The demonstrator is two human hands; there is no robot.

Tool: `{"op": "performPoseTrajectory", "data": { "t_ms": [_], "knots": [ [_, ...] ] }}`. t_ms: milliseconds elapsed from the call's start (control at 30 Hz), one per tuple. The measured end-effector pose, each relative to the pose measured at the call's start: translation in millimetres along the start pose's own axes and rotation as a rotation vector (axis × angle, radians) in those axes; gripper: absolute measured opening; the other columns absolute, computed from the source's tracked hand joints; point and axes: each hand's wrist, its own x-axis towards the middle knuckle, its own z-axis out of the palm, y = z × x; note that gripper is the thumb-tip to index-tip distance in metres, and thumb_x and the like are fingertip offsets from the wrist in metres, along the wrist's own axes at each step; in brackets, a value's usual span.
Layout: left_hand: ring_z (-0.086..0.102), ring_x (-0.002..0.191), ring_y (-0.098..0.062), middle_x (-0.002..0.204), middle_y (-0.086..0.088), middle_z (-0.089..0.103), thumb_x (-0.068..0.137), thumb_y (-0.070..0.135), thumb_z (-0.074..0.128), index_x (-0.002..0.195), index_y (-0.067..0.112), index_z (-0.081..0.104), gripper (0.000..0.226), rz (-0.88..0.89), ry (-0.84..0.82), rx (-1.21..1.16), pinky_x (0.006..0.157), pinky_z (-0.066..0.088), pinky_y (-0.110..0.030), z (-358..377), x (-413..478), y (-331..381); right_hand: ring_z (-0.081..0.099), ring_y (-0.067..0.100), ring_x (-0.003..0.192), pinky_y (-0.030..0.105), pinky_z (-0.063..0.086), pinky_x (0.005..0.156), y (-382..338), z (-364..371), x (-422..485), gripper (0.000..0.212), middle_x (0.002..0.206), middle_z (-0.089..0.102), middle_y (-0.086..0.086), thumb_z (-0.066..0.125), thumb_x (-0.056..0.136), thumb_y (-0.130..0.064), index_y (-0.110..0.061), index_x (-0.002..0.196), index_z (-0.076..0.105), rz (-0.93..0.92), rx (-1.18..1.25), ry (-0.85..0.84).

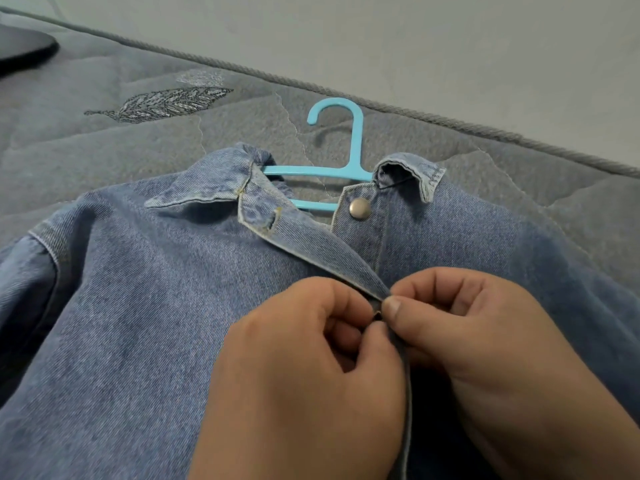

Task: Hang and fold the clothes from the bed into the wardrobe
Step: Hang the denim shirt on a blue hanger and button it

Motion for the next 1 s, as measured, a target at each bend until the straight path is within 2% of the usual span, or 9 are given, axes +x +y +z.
{"op": "performPoseTrajectory", "data": {
  "t_ms": [133, 367, 433, 500, 567, 633, 767, 867, 1000],
  "knots": [
    [0.051, 0.037, 0.001, 0.055, 0.018, 0.060, 0.051, 0.035, 0.066, 0.086, 0.039, 0.058, 0.035, -0.034, -0.019, -0.103, 0.039, 0.035, -0.005, -1, 1, 0, 0.055, 0.009, 0.041, 0.016, 0.045, 0.041, -1, 0, 0, 0.021, 0.052, 0.062, 0.008, 0.065, 0.051, -0.003, -0.020, 0.060, 0.074, 0.059, 0.208, -0.086],
    [0.050, 0.037, -0.002, 0.051, 0.012, 0.059, 0.052, 0.030, 0.068, 0.079, 0.030, 0.060, 0.028, -0.069, -0.057, -0.178, 0.042, 0.041, -0.010, 2, 1, 0, 0.060, 0.018, 0.046, 0.021, 0.052, 0.045, 2, -3, 1, 0.027, 0.063, 0.066, 0.017, 0.059, 0.048, 0.009, -0.011, 0.061, 0.073, 0.082, 0.394, -0.159],
    [0.059, 0.041, -0.017, 0.048, 0.004, 0.061, 0.052, 0.034, 0.068, 0.076, 0.027, 0.063, 0.025, -0.140, -0.049, -0.270, 0.051, 0.056, -0.028, 0, 1, 2, 0.062, 0.019, 0.048, 0.022, 0.053, 0.045, 1, -3, 1, 0.028, 0.065, 0.067, 0.018, 0.058, 0.049, 0.010, -0.011, 0.061, 0.074, 0.080, 0.404, -0.194],
    [0.063, 0.047, -0.032, 0.049, -0.004, 0.063, 0.053, 0.032, 0.068, 0.072, 0.025, 0.066, 0.021, -0.195, -0.053, -0.329, 0.055, 0.058, -0.047, -1, 3, 4, 0.064, 0.020, 0.050, 0.023, 0.054, 0.046, 2, -2, 0, 0.030, 0.067, 0.068, 0.018, 0.058, 0.051, 0.010, -0.012, 0.064, 0.075, 0.075, 0.392, -0.219],
    [0.063, 0.050, -0.035, 0.051, -0.006, 0.063, 0.054, 0.027, 0.067, 0.072, 0.025, 0.067, 0.018, -0.207, -0.056, -0.340, 0.056, 0.058, -0.051, -1, 3, 3, 0.065, 0.020, 0.053, 0.023, 0.055, 0.049, 3, -2, 1, 0.031, 0.069, 0.069, 0.019, 0.058, 0.052, 0.009, -0.012, 0.068, 0.075, 0.073, 0.379, -0.232],
    [0.064, 0.048, -0.028, 0.051, -0.002, 0.064, 0.054, 0.025, 0.066, 0.076, 0.029, 0.067, 0.022, -0.178, -0.057, -0.314, 0.057, 0.058, -0.047, -1, 3, 2, 0.066, 0.021, 0.056, 0.024, 0.055, 0.052, 2, -3, 2, 0.029, 0.071, 0.070, 0.018, 0.059, 0.053, 0.007, -0.010, 0.071, 0.075, 0.090, 0.328, -0.263],
    [0.059, 0.042, -0.007, 0.052, 0.009, 0.064, 0.051, 0.022, 0.062, 0.084, 0.037, 0.065, 0.036, -0.083, -0.075, -0.260, 0.047, 0.049, -0.016, -2, 5, -3, 0.064, 0.021, 0.060, 0.026, 0.053, 0.054, -1, -8, 4, 0.021, 0.072, 0.071, 0.017, 0.061, 0.061, -0.005, -0.013, 0.076, 0.073, 0.137, 0.026, -0.378],
    [0.055, 0.041, -0.002, 0.054, 0.012, 0.063, 0.051, 0.020, 0.060, 0.085, 0.036, 0.064, 0.038, -0.046, -0.115, -0.227, 0.043, 0.042, -0.010, -2, 5, -5, 0.058, 0.023, 0.060, 0.036, 0.044, 0.058, -3, -10, 5, 0.022, 0.071, 0.070, 0.015, 0.057, 0.062, -0.012, -0.022, 0.079, 0.067, 0.127, -0.178, -0.389],
    [0.053, 0.040, 0.000, 0.054, 0.013, 0.062, 0.051, 0.021, 0.062, 0.084, 0.036, 0.063, 0.036, -0.015, -0.101, -0.204, 0.043, 0.040, -0.008, -1, 3, -6, 0.048, 0.025, 0.061, 0.040, 0.034, 0.059, -1, -10, 5, 0.024, 0.070, 0.063, 0.016, 0.051, 0.059, -0.009, -0.022, 0.076, 0.063, 0.110, -0.200, -0.378]
  ]
}}
